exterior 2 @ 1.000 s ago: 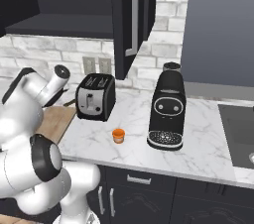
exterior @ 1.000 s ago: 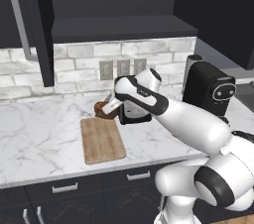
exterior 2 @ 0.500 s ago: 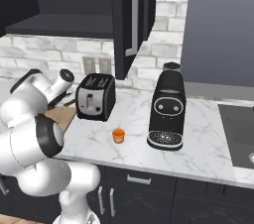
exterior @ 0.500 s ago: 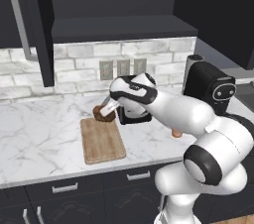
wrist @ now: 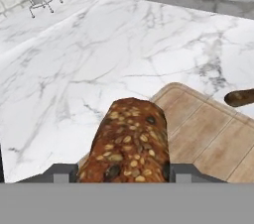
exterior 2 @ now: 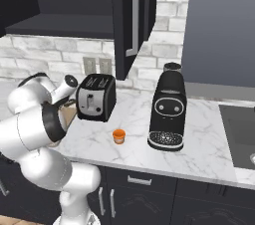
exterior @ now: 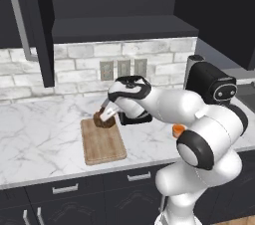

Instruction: Pick the bread, place it on the cutting board, pick the jam, place it on the counter, and close the cabinet.

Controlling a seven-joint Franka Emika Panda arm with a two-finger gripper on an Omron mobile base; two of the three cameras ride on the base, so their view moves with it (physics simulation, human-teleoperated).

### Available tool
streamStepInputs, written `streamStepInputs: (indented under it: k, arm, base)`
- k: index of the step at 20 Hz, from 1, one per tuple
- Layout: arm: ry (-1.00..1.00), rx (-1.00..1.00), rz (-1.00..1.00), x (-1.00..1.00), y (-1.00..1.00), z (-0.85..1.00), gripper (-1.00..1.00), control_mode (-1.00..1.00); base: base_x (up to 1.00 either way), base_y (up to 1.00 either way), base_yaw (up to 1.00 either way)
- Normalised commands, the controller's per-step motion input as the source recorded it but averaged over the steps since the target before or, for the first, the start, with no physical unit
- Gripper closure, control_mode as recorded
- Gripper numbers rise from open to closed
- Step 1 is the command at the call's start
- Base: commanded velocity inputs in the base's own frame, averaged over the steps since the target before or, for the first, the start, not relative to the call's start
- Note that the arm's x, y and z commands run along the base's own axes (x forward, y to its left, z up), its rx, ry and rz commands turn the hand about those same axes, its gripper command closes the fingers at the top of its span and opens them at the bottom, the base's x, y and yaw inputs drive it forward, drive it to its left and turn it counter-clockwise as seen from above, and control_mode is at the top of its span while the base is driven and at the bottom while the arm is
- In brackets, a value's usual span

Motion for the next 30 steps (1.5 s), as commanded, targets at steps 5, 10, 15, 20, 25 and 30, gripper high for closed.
streamStepInputs:
  k: [5,10,15,20,25,30]
  arm:
    - [0.04,0.0,0.0,0.15,0.02,-0.29,1.0,-1.0]
    - [0.02,0.0,0.0,0.14,0.01,-0.3,1.0,-1.0]
    - [0.02,0.0,0.0,0.08,0.03,-0.24,1.0,-1.0]
    - [0.05,0.0,0.0,0.02,0.11,-0.24,1.0,-1.0]
    - [0.06,0.0,0.0,0.0,0.14,-0.15,1.0,-1.0]
    - [0.05,0.0,0.0,0.0,0.12,-0.13,1.0,-1.0]
  base:
    - [0.0,0.0,0.0]
    - [0.0,0.0,0.0]
    - [0.0,0.0,0.0]
    - [0.0,0.0,0.0]
    - [0.0,0.0,0.0]
    - [0.0,0.0,0.0]
